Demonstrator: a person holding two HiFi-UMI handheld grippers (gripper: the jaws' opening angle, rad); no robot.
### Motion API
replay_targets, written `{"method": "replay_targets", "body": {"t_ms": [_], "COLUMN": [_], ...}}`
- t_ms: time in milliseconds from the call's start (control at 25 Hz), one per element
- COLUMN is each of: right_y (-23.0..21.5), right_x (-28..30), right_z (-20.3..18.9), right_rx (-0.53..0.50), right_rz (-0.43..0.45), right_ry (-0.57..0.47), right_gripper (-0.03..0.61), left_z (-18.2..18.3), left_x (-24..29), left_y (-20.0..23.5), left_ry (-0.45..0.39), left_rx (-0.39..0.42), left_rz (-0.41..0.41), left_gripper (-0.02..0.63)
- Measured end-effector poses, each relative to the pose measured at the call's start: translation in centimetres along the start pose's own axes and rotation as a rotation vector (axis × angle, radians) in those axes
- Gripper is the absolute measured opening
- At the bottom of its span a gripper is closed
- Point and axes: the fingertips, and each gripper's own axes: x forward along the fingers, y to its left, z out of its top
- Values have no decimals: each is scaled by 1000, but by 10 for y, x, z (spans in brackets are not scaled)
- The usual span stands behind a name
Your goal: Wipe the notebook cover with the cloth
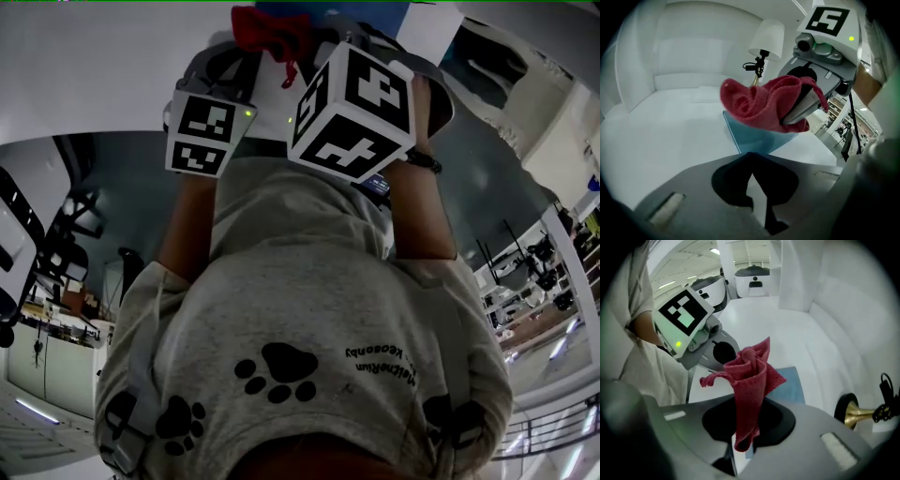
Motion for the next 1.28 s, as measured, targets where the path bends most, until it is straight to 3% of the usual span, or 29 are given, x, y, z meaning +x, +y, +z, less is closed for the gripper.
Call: {"method": "replay_targets", "body": {"t_ms": [280,680,1280], "right_y": [4,5,-4], "right_x": [33,46,23], "right_z": [23,25,-65], "right_rx": [-103,-84,2], "right_rz": [39,104,91], "right_ry": [59,95,233], "right_gripper": [54,54,54], "left_z": [5,2,6], "left_x": [4,1,1], "left_y": [-2,-1,-5], "left_ry": [-9,-4,-15], "left_rx": [-18,-20,-14], "left_rz": [-1,6,-19], "left_gripper": [-5,-5,-5]}}
